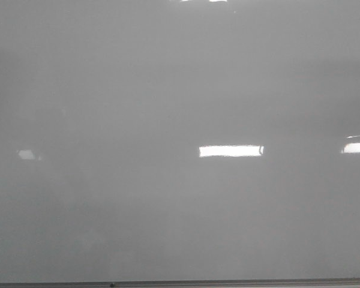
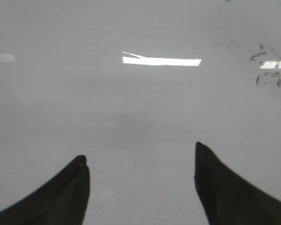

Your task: Write number 8 on whiteboard

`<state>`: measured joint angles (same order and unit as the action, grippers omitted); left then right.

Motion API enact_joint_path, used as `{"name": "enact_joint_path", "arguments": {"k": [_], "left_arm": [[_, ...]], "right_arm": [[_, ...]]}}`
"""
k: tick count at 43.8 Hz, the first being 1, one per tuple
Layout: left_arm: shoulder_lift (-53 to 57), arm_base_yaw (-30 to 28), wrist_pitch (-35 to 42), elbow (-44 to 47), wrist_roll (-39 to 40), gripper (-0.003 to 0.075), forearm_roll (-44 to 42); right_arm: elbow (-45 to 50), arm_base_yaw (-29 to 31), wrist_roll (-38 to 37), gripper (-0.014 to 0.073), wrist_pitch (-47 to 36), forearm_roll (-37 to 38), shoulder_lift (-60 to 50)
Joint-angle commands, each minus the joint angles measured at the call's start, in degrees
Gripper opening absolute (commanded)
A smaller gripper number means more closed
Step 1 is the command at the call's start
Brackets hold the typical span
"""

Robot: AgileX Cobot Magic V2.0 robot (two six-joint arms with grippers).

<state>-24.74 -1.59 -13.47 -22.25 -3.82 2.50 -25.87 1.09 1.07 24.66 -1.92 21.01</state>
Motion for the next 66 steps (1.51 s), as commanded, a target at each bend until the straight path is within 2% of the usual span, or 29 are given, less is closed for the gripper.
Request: {"name": "enact_joint_path", "arguments": {"k": [1, 7, 13, 19, 31, 37, 46, 50, 52, 64, 66], "left_arm": [[-1.29, 0.19, 4.22, -2.09, 0.13, 0.0578, 0.82], [-8.21, 1.97, 2.4, -3.76, 0.13, 0.0578, 0.82], [-19.63, 6.9, -1.78, -8.6, 0.13, 0.0578, 0.82], [-31.45, 10.6, -2.34, -13.17, 0.74, 0.0578, 1.28], [-48.72, 6.89, 1.01, -20.94, 0.73, 0.0578, 1.16], [-53.52, 4.93, 2.38, -23.09, 0.73, 0.0578, 1.16], [-57.18, 5.57, 7.81, -23.36, 0.3, 0.0561, 1.04], [-57.97, 5.64, 8.59, -23.36, 0.3, 0.051, 1.04], [-58.07, 5.64, 9.01, -23.36, 0.3, 0.0459, 1.04], [-58.07, 5.64, 9.34, -23.36, 0.3, 0.0082, 1.04], [-58.07, 5.64, 8.64, -23.36, 0.3, 0.0041, 1.04]], "right_arm": [[-2.09, -0.09, 0.18, 0.0569, -4.27, 0.57, 0.78], [-2.09, -0.09, 0.18, 0.0569, -4.27, 0.57, 0.78], [-2.09, -0.09, 0.18, 0.0569, -4.27, 0.57, 0.78], [-2.09, -0.09, 0.18, 0.0569, -4.27, 0.57, 0.78], [-2.09, -0.09, 0.18, 0.0569, -4.27, 0.57, 0.78], [-2.09, -0.09, 0.18, 0.0569, -4.27, 0.57, 0.78], [-2.09, -0.09, 0.18, 0.0569, -4.27, 0.57, 0.78], [-2.09, -0.09, 0.18, 0.0569, -4.27, 0.57, 0.78], [-2.09, -0.09, 0.18, 0.0569, -4.27, 0.57, 0.78], [-2.09, -0.09, 0.18, 0.0569, -4.27, 0.57, 0.78], [-2.09, -0.09, 0.18, 0.0569, -4.27, 0.57, 0.78]]}}
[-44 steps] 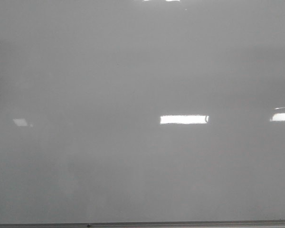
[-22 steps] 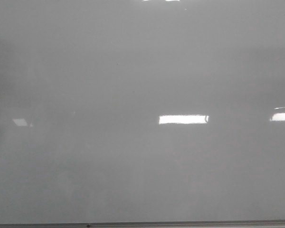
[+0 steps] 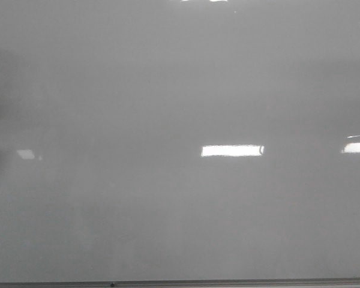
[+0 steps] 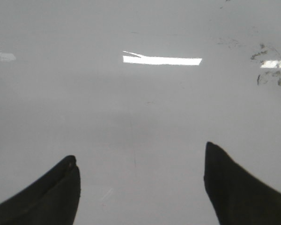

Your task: Write number 8 on whiteboard

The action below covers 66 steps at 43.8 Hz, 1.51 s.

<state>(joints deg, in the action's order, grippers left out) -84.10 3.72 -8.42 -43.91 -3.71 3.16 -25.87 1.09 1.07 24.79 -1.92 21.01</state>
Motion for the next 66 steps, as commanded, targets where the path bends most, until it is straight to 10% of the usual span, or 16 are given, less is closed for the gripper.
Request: {"name": "enact_joint_path", "arguments": {"k": [1, 20, 37, 66], "left_arm": [[1.28, 0.33, 3.11, -1.7, 0.2, 0.0019, 0.38], [8.97, 7.33, -25.77, -8.98, -9.46, -0.0021, 0.79], [21.12, 22.44, -38.37, -8.98, -40.2, -0.002, 19.23], [29.72, 30.67, -40.45, -8.98, -46.59, -0.0021, 24.54]], "right_arm": [[-2.09, -0.09, 0.18, 0.0569, -4.4, 0.57, 0.78], [-8.76, -3.56, 0.23, 0.0569, 6.53, 0.12, 8.57], [-25.46, -26.47, 12.34, 0.0569, 19.42, -1.53, 28.35], [-58.93, -45.23, 47.42, 0.0569, 38.21, -39.78, 59.39]]}}
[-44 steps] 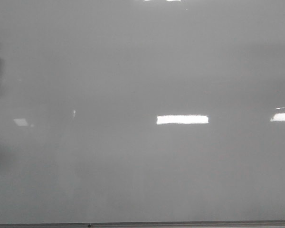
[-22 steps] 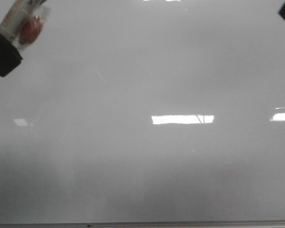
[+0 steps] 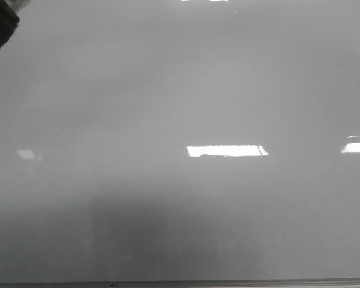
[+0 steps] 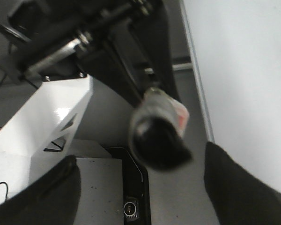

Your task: Write number 8 on whiteboard

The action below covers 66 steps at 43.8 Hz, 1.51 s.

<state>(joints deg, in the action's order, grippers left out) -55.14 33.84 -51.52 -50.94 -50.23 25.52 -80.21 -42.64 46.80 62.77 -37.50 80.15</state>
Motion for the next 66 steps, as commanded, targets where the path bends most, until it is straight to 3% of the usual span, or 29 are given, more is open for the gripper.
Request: {"name": "enact_joint_path", "arguments": {"k": [1, 11, 16, 23, 27, 29, 33, 39, 42, 45, 53, 56, 60, 66], "left_arm": [[0.76, 0.54, 2.65, -1.95, -0.06, -0.0021, 2.18], [0.76, 0.54, 2.65, -1.95, -0.06, -0.002, 2.18], [0.76, 0.54, 2.79, -1.95, -0.06, -0.0021, 2.18], [0.76, 0.54, 3.07, -1.95, 0.06, -0.002, 2.18], [0.76, 0.54, 3.61, -1.95, 1.15, -0.0019, 2.41], [0.76, 0.54, 4.09, -1.95, 2.04, -0.0011, 2.41], [0.76, 0.54, 4.51, -1.95, 2.71, 0.0075, 2.5], [0.88, 0.54, 6.1, -1.95, 5.69, 0.0357, 2.65], [1.39, 0.54, 7.71, -1.95, 9.06, 0.0464, 2.65], [2.48, 0.54, 9.36, -1.7, 9.56, 0.0519, 2.65], [11.93, 0.44, 17.11, 3.42, 9.56, 0.0503, 2.82], [16.81, 0.44, 21.53, 6.93, 10.39, 0.0455, 2.82], [23.17, 0.44, 27.41, 12.27, 13.95, 0.0333, 2.82], [30.17, 0.44, 29.9, 19.34, 18.49, 0.015, 2.87]], "right_arm": [[-5.25, -1.77, 1.7, 0.0569, 0.14, -4.19, 0.69], [-9.6, -2.94, 1.7, 0.0531, 1.36, -4.02, 3.72], [-9.8, -2.94, 1.7, 0.0363, 1.76, -4.02, 3.91], [-9.8, -2.94, 1.7, 0.0062, 1.71, -3.68, 3.91], [-9.8, -2.94, 1.7, -0.0065, 1.64, -2.79, 3.91], [-9.8, -2.94, 1.7, -0.0069, 1.64, -2.23, 3.91], [-9.8, -2.88, 1.64, -0.0069, 1.34, -1.02, 3.91], [-9.74, -2.63, -0.02, -0.0069, -0.36, 3.12, 3.91], [-9.57, -1.87, -3.07, -0.0069, -1.61, 6.37, 3.91], [-8.59, 0.15, -6.63, -0.0069, -3.13, 10.37, 3.91], [1.76, 8.86, -9.72, -0.0069, -12.2, 10.76, -0.52], [8.05, 11.95, -10.07, -0.0069, -19.05, 9.41, -4.06], [17.56, 15.6, -10.13, -0.0069, -30.24, 5.99, -10.31], [28.73, 17.35, -10.13, -0.007, -47.35, 2.91, -18.54]]}}
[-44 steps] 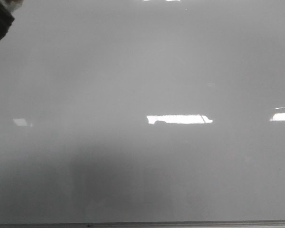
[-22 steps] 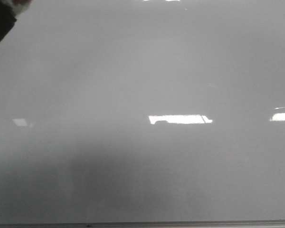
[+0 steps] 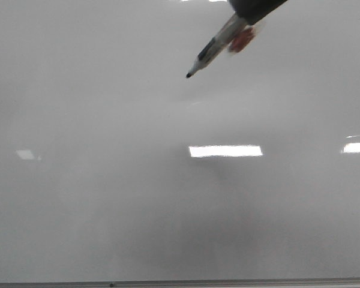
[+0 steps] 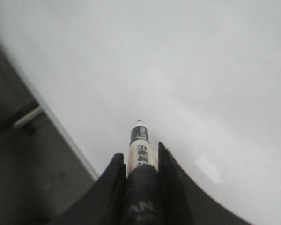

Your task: Write number 8 on whiteboard

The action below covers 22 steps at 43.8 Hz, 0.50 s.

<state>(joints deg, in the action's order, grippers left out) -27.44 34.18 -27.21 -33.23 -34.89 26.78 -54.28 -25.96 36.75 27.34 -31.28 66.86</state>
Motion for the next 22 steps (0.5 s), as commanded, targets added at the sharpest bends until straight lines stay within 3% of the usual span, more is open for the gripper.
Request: {"name": "enact_joint_path", "arguments": {"k": [1, 6, 22], "left_arm": [[3.42, 0.1, 5.69, 2.45, 3.88, 0.0115, 1.72], [5.87, 0.1, 6.11, 5.66, 4.61, -0.0022, 2.46], [5.99, 0.1, 7.29, 6.16, 4.61, -0.002, 2.46]], "right_arm": [[4.57, 0.67, -0.08, -0.007, -14.06, -3.42, -6.63], [9.13, 0.6, -0.08, -0.007, -20.82, -3.47, -10.42], [5.74, 0.54, -0.08, -0.0069, -17.39, -7.1, -6.44]]}}
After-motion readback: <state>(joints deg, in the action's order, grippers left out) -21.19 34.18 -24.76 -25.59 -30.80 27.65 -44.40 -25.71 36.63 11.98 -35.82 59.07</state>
